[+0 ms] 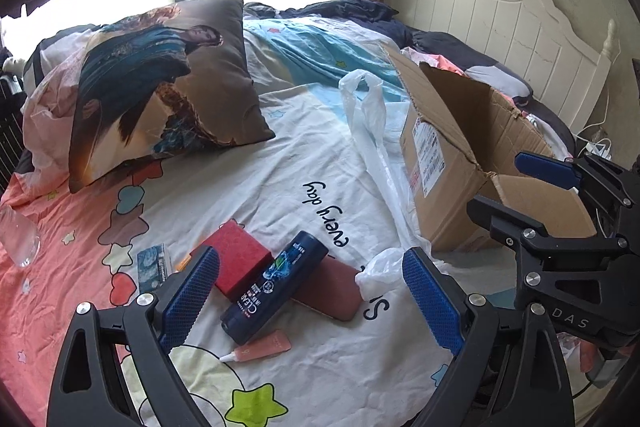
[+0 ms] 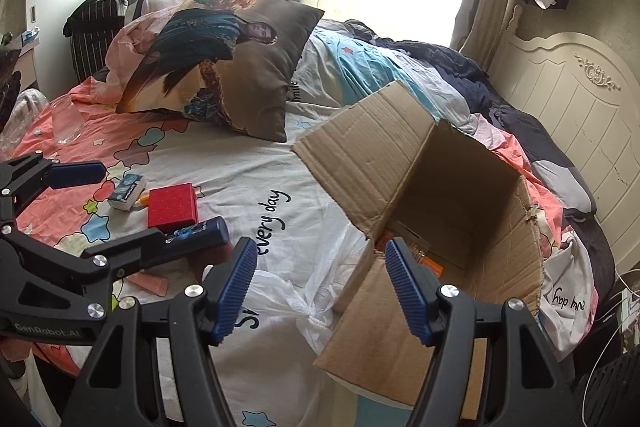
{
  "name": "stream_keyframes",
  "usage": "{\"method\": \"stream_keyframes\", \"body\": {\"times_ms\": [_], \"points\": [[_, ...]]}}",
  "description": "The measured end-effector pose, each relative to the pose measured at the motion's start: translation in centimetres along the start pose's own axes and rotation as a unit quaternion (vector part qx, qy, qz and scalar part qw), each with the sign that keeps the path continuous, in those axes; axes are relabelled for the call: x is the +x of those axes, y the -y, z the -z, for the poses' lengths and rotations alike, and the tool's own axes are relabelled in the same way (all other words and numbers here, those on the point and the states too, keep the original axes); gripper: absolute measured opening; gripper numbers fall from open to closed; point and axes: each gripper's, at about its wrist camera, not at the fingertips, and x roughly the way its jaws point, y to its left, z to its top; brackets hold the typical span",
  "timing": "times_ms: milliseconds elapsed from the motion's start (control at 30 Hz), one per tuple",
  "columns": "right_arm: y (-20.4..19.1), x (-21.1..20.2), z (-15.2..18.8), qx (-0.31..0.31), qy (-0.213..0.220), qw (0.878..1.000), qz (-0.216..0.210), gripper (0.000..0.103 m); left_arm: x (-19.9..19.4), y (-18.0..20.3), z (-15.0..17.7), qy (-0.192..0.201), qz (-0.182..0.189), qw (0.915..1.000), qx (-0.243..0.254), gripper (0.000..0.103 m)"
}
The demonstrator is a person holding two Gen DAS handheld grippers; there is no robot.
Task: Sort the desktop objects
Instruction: 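Withdraw both grippers from the cardboard box back toward the remaining items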
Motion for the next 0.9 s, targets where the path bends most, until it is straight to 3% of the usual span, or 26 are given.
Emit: {"method": "stream_keyframes", "body": {"times_ms": [900], "points": [[-7.1,3.7,0.8,-0.037,-0.042,0.997,-0.047,0.063,0.4,-6.6,3.8,-0.026,-0.058,0.9970,-0.044,0.095]]}}
